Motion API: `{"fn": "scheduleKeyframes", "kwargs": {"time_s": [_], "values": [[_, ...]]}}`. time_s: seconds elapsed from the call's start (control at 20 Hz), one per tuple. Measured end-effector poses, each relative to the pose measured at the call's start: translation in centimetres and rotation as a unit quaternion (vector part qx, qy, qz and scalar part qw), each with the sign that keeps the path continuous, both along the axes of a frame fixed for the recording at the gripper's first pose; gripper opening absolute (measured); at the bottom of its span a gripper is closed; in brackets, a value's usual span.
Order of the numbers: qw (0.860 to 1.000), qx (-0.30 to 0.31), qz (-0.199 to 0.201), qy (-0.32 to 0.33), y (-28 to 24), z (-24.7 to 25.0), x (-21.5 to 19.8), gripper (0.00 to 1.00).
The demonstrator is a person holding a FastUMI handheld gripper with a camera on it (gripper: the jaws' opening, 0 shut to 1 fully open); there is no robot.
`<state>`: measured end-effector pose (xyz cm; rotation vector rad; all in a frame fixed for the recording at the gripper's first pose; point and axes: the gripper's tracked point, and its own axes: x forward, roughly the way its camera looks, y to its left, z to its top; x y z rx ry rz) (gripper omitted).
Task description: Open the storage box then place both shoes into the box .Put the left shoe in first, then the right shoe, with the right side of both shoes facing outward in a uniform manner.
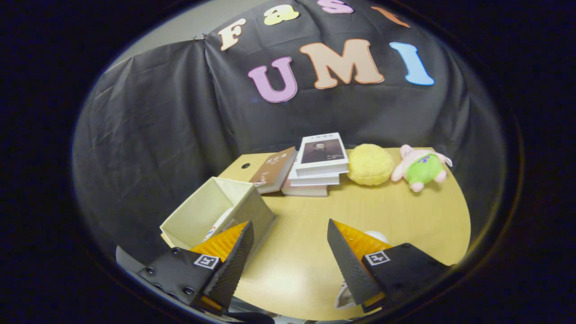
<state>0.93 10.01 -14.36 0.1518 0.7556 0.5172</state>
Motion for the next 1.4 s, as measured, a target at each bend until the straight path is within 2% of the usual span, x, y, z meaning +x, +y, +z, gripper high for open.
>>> {"fn": "scheduleKeyframes", "kwargs": {"time_s": [0.2,0.45,1.0,1.2,1.4], "values": [[0.999,-0.038,-0.03,0.002,-6.0,-2.4,0.8,1.0],[0.995,-0.086,-0.033,0.035,-11.0,-7.1,-0.2,1.0],[0.983,-0.127,0.007,0.13,-12.9,-16.6,-2.8,1.0],[0.977,-0.135,0.028,0.165,-12.6,-18.5,-4.2,0.75],[0.974,-0.137,0.016,0.18,-12.4,-18.9,-4.6,0.46]]}}
